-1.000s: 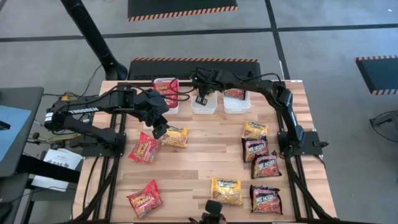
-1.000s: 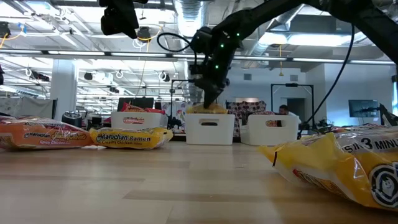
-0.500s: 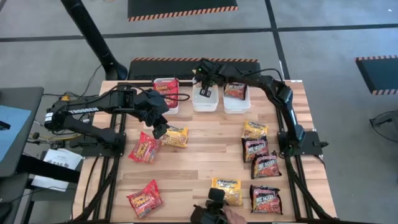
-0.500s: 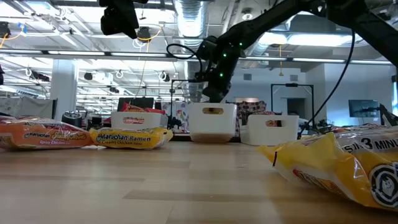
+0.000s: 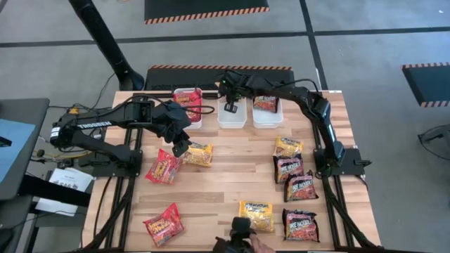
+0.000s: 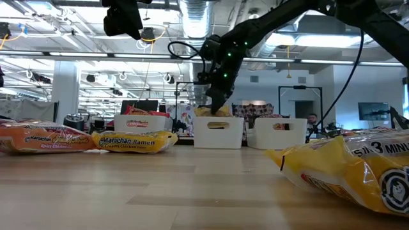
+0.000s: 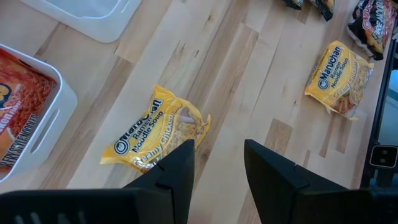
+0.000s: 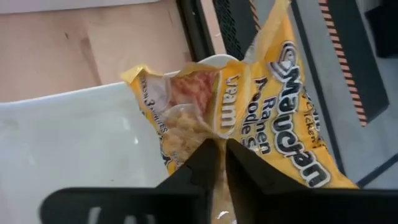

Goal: Sort Maruchan noodles
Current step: Put the yellow noodle pack into the middle white bin, then put the black noodle pack into the right white bin

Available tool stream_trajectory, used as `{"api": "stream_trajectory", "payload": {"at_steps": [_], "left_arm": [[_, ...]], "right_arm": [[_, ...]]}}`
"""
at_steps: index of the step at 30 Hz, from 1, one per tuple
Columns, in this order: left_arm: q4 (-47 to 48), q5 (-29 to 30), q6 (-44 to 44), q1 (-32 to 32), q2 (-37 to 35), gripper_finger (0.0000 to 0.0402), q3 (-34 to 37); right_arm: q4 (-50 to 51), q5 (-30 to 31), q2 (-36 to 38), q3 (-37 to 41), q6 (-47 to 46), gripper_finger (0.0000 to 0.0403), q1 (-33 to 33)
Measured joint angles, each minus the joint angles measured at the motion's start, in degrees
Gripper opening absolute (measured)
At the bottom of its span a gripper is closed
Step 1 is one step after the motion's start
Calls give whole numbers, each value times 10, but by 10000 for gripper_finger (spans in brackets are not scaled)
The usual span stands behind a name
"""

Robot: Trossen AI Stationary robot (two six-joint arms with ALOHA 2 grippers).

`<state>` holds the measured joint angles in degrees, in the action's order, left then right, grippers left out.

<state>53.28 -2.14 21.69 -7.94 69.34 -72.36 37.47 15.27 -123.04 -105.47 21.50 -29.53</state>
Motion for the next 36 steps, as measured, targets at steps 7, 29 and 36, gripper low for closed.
{"api": "stream_trajectory", "payload": {"at_steps": [7, 29, 36], "left_arm": [[0, 0, 0, 0, 0, 125, 0], [0, 0, 5, 0, 0, 125, 0], [0, 0, 14, 0, 0, 125, 0]], "right_arm": [[2, 14, 0, 0, 0, 109, 0], [117, 31, 4, -22, -48, 134, 25], [311, -28, 6, -117, -142, 134, 34]]}}
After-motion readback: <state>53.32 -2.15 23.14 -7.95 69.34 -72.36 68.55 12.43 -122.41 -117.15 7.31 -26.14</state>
